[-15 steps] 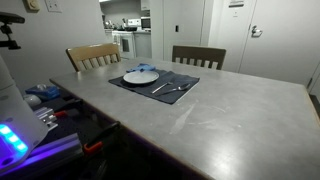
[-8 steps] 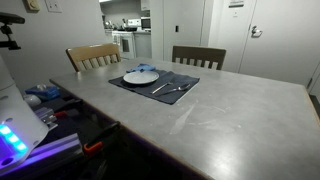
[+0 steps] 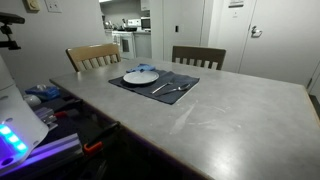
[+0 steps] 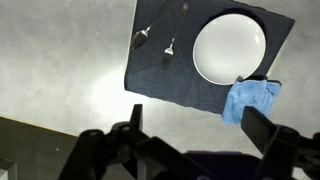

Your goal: Use the blue towel to wipe the plate

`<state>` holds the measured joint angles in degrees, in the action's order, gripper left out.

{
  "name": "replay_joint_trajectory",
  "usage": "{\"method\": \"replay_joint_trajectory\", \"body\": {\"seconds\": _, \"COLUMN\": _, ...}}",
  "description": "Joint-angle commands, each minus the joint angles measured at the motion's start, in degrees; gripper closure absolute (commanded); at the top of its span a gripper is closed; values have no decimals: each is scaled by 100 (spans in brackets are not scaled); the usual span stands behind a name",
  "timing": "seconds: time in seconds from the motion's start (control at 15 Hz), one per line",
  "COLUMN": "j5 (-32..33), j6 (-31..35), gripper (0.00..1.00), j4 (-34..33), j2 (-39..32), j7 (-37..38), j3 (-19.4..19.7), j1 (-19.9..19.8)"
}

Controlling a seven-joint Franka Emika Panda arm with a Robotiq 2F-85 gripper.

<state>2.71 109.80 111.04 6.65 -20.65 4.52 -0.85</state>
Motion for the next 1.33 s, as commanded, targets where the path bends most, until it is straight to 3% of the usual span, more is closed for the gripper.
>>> {"method": "replay_joint_trajectory", "body": {"seconds": 0.0, "j5": 43, "j6": 166, "gripper": 0, "j4": -217, "j2": -359, "j7": -269, "j3": -170, "j1": 95}}
{"method": "replay_joint_trajectory", "body": {"seconds": 0.73, "j5": -906, "j6": 872, "gripper": 0, "j4": -596, "j2": -1535, "j7": -1026, "j3": -634, "j1": 254}}
{"method": "replay_joint_trajectory", "body": {"seconds": 0.87, "j5": -796, "j6": 818, "gripper": 0, "j4": -408, "j2": -1350, "j7": -842, "j3": -658, "j1": 240}}
{"method": "replay_joint_trajectory", "body": {"seconds": 1.27, "j5": -639, "j6": 805, "gripper": 0, "j4": -693, "j2": -1723, "j7": -654, "j3": -711, "j1": 295}}
